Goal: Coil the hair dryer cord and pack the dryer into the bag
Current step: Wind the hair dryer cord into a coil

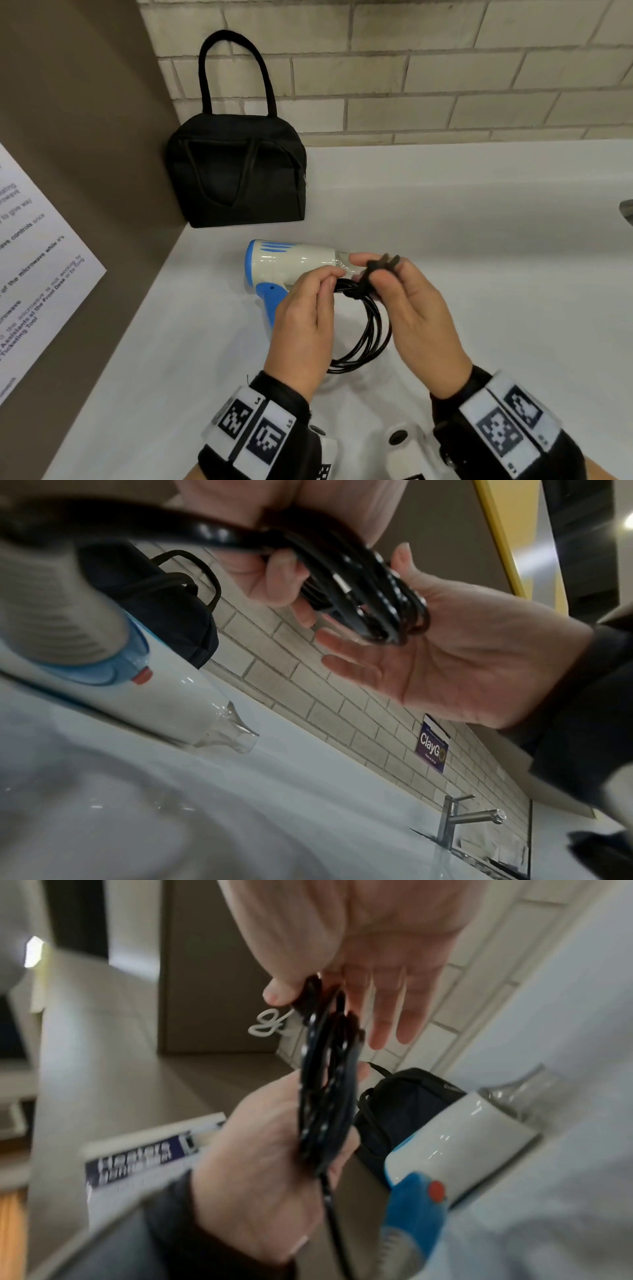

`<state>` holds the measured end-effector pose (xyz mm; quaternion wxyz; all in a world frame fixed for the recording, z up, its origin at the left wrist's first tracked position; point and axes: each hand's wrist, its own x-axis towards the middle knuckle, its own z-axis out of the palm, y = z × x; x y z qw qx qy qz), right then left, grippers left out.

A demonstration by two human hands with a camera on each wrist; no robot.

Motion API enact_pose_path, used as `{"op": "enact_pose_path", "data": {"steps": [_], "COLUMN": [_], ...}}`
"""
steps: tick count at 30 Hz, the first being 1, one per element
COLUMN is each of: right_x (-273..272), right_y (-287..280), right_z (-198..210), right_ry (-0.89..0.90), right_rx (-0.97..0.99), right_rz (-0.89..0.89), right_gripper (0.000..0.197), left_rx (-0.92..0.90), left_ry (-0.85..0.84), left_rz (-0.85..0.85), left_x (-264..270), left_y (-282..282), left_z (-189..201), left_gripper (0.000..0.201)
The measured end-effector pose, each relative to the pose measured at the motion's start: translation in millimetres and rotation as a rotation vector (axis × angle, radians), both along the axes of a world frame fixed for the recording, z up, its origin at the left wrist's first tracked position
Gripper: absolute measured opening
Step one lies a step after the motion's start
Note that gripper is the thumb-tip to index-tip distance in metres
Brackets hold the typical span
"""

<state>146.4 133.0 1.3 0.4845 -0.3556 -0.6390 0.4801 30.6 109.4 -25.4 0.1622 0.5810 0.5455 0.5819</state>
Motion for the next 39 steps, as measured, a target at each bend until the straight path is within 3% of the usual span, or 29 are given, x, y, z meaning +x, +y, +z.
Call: {"op": "enact_pose_path", "data": {"steps": [4,8,13,15,17,20,22,26,31,35,39], "right_x": [0.1,-0.8,-1.6,-2.1,-2.3,-1.5,-2.0,-2.6,-2.5,-1.1,0.6], "right_y": [5.0,12.6,15.8,16.5,14.8,11.9,12.5,19.6,22.5,17.1,12.4], "right_z": [2.2,6.9,1.1,-2.3,-7.1,-13.7,-14.9,-16.6,-17.2,-24.4,-27.9], "right_ry": [0.239,0.356,0.437,0.500,0.581,0.662,0.686,0.658,0.588,0.586,0.626], "right_rx": [-0.282,-0.413,-0.429,-0.450,-0.499,-0.569,-0.600,-0.627,-0.590,-0.637,-0.714], "right_rz": [-0.075,-0.049,-0.072,-0.091,-0.101,-0.129,-0.122,-0.111,-0.073,-0.006,0.008], "right_gripper": [0.040,0.041,0.038,0.041,0.045,0.044,0.043,0.042,0.031,0.031,0.032], "left_rx": [-0.025,-0.115,-0.179,-0.213,-0.276,-0.361,-0.381,-0.432,-0.528,-0.535,-0.554], "left_ry": [0.002,0.115,0.205,0.119,-0.090,-0.422,-0.519,-0.522,-0.348,-0.334,-0.376], "left_rz": [-0.092,-0.161,-0.121,-0.097,-0.102,-0.218,-0.265,-0.275,-0.221,-0.206,-0.325], "left_x": [-1.2,-9.3,-9.0,-9.0,-8.5,-8.9,-10.6,-13.5,-17.0,-32.2,-43.5], "left_y": [-2.9,-7.1,-7.3,-6.0,-5.5,-8.4,-11.1,-12.8,-17.7,-20.6,-25.8], "left_z": [4.2,4.5,6.9,7.1,9.2,13.4,14.6,7.3,-6.7,-6.6,-3.8], "left_gripper": [0.015,0.045,0.044,0.039,0.033,0.030,0.031,0.043,0.015,0.021,0.022]}}
